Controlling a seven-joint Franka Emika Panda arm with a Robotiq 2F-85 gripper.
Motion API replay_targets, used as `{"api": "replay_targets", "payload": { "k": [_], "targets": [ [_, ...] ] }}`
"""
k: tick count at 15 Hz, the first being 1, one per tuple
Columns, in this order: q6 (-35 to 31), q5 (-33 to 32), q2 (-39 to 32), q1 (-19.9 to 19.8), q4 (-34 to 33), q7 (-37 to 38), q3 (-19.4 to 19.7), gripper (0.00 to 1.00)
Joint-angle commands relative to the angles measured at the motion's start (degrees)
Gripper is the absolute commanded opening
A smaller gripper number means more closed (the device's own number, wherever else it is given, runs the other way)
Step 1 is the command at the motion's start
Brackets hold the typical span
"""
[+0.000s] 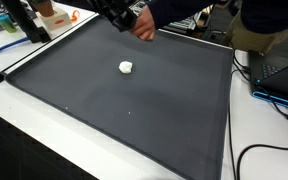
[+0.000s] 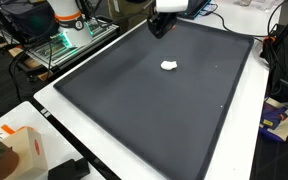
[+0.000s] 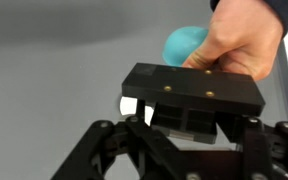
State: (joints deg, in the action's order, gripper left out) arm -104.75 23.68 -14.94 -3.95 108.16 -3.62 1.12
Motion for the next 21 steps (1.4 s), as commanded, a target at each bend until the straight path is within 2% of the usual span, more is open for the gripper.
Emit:
{"api": "replay_targets", "payload": {
  "k": [1,3,6,7,8,10,21],
  "targets": [
    [0.92,-0.08,-0.87,-0.16,-1.05,0.58,-0.07,0.42],
    [1.12,0.14,-1.06,-0.43,-1.33,0.43,0.06,0.38],
    [1.54,0.54,-1.48,-0.94,-1.90,0.06,0.28,0.38],
    [2.31,0.92,-1.93,-1.28,-2.38,-0.38,0.32,0.79],
    [2.79,1.17,-2.18,-1.41,-2.63,-0.74,0.25,0.88],
    [4.27,1.32,-2.84,-1.41,-3.21,-1.74,-0.21,1.00],
    [6.66,2.13,-4.52,-1.65,-5.02,-3.72,-1.13,1.00]
  ]
}}
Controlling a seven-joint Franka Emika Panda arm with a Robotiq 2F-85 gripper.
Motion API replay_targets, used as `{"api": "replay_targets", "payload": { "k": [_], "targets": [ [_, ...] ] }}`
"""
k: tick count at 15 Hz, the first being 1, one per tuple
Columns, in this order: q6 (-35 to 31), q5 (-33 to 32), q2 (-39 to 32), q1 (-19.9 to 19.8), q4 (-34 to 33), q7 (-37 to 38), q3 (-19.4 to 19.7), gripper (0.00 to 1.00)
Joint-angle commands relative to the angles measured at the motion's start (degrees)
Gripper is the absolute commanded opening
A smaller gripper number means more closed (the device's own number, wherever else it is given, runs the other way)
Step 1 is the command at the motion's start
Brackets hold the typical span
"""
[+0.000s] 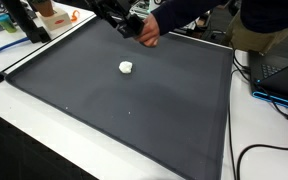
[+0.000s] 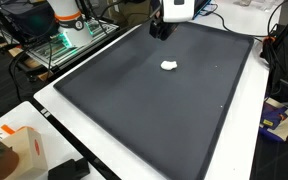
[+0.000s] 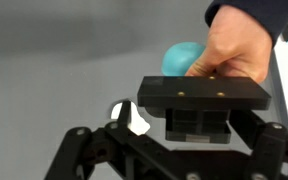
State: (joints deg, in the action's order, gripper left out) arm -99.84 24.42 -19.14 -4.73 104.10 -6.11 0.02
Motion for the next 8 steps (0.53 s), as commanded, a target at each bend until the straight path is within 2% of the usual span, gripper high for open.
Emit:
{"api": "replay_targets", "payload": {
  "k": [1,8],
  "targets": [
    [1.94,1.90,-0.04,-1.24,-0.99,-1.91,0.03,1.00],
    [0.72,0.94,0.71,-0.68,-0.77,-1.92,0.12,1.00]
  ]
}}
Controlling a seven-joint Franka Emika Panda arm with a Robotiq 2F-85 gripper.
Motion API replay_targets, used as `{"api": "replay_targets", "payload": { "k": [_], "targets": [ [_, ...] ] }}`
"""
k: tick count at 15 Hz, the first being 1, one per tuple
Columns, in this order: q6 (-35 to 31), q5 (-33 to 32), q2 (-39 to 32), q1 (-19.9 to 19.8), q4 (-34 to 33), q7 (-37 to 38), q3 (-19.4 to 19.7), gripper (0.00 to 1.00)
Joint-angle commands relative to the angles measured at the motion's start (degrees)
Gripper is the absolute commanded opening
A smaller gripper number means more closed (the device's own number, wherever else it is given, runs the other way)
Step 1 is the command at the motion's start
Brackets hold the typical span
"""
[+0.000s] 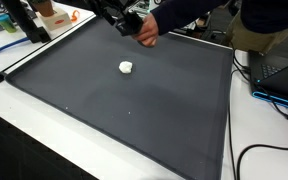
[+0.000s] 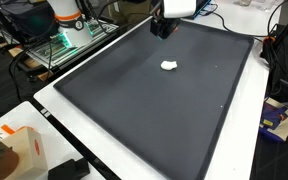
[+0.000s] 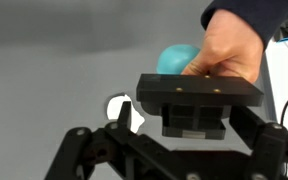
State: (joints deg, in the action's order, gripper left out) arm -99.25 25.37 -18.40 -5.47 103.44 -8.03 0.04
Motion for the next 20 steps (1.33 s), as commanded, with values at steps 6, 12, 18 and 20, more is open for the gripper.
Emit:
{"api": "replay_targets", "payload": {
  "k": [6,12,18,20],
  "targets": [
    [0.38,-0.05,-1.35,-0.15,-1.03,0.25,0.31,0.88],
    [0.02,-0.47,-1.84,0.18,-1.49,0.87,0.34,0.55],
    [-0.16,-0.83,-2.68,0.63,-1.98,1.60,0.13,1.00],
    [-0.26,-0.95,-2.87,0.72,-2.02,1.74,0.07,0.93]
  ]
}}
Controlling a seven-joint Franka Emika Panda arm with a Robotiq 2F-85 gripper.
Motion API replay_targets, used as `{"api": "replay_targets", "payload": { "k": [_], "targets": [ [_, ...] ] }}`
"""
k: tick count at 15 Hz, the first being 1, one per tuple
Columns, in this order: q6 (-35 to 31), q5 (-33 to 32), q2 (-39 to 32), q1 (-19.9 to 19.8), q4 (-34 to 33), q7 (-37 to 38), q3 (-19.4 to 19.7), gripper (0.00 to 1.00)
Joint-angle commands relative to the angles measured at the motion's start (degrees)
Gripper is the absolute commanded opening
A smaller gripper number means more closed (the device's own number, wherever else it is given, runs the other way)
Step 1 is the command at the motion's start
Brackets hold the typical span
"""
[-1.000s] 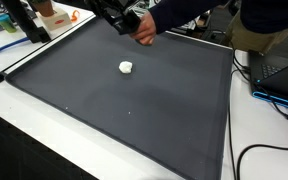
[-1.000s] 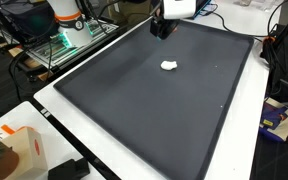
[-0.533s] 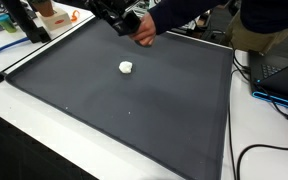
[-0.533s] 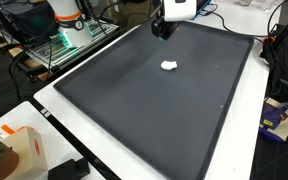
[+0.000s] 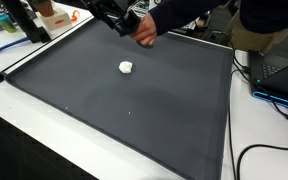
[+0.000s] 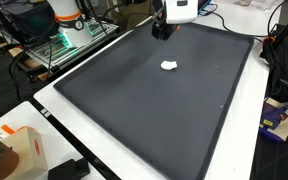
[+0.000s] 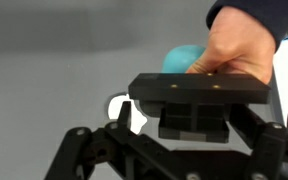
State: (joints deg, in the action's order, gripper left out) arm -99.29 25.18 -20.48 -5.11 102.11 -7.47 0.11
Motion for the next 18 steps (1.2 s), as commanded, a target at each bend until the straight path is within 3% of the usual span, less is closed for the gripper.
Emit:
{"api": "replay_targets", "payload": {
  "k": [1,4,5,8,14,15,18],
  "targets": [
    [-0.23,-0.79,-0.85,0.39,-0.70,1.23,-0.03,0.80],
    [-0.53,-0.91,-0.81,0.60,-0.60,1.57,-0.06,0.61],
    [-0.49,-0.86,-0.85,0.59,-0.68,1.61,-0.06,0.60],
    [-0.66,-0.80,-0.67,0.67,-0.64,1.82,0.00,0.34],
    [-0.90,-0.89,0.60,0.53,0.39,0.75,-0.01,0.34],
    [-0.36,-0.20,-0.30,0.28,-0.37,0.72,-0.12,0.59],
    [-0.35,-0.24,-0.17,0.33,-0.37,0.72,-0.14,0.59]
  ]
}}
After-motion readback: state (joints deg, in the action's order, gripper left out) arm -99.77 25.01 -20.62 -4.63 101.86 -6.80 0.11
